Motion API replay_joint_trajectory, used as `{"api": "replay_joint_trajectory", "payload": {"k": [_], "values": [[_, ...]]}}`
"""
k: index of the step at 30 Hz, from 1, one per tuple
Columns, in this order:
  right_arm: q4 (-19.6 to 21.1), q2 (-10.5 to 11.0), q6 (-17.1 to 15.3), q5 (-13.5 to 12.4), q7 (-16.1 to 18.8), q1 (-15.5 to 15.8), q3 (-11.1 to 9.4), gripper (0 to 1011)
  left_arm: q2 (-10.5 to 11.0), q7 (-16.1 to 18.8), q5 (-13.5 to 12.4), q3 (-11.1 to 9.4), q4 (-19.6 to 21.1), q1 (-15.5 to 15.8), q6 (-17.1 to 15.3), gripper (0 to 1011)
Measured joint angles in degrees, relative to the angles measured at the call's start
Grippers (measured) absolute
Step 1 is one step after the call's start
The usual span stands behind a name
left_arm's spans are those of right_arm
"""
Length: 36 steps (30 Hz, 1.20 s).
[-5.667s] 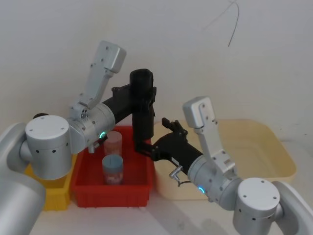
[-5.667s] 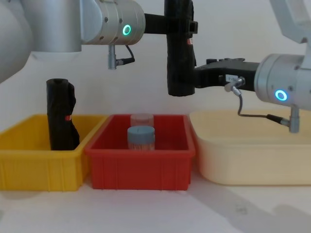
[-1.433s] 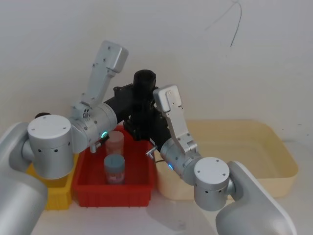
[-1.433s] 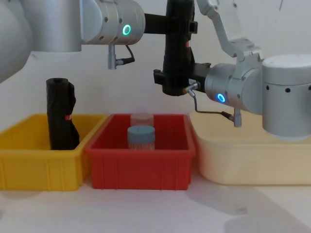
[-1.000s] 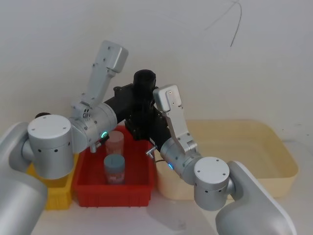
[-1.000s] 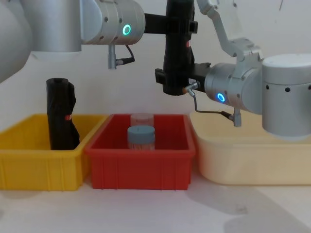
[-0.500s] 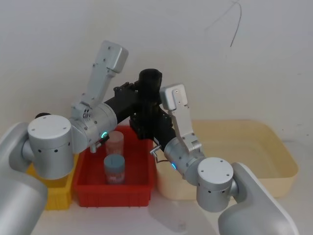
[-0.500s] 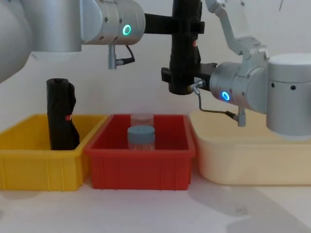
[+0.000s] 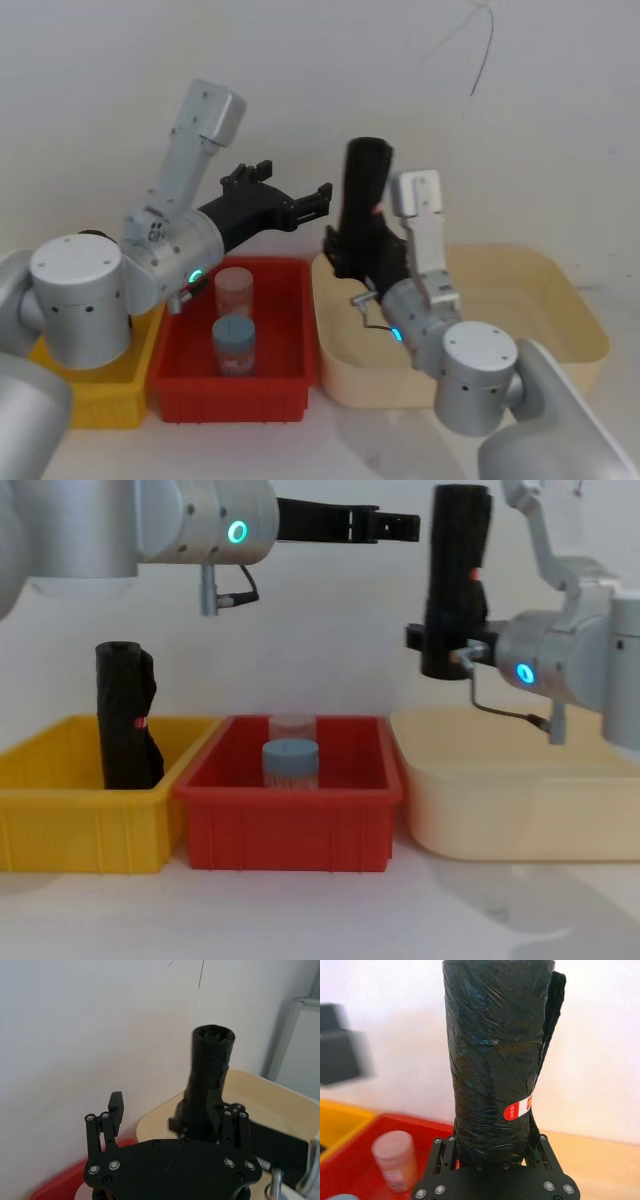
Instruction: Pick up the garbage bag with the one hand and transfer it to the other hand.
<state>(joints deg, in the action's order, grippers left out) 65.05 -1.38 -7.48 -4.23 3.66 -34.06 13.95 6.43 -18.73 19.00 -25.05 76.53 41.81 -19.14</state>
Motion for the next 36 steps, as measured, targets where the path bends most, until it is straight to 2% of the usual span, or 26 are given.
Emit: {"api": "replay_joint_trajectory", "payload": {"k": [10,19,23,26,36], "values": [[1.4,1.0,-3.2,-0.3,-2.9,1.5,-3.3,563,3.0,-2.3,2.1,1.1,4.0,-1.5,-1.8,1001],[2.6,3.0,-4.8,0.5,-4.1,3.2,-5.2,563,5.2,-1.1,2.7,2.7,6.9,-3.4,-3.1,1001],[2.9,3.7,-4.8,0.8,-4.1,3.6,-5.7,633,5.9,0.3,2.6,3.3,7.7,-4.2,-3.5,1001],[3.2,4.2,-4.4,1.1,-4.1,4.0,-6.0,756,6.3,1.0,2.6,3.7,8.1,-4.6,-3.6,1001],[5.4,5.6,-3.3,1.8,-3.7,5.5,-6.9,1001,7.4,3.0,2.2,4.8,8.9,-5.8,-4.1,1001]]}}
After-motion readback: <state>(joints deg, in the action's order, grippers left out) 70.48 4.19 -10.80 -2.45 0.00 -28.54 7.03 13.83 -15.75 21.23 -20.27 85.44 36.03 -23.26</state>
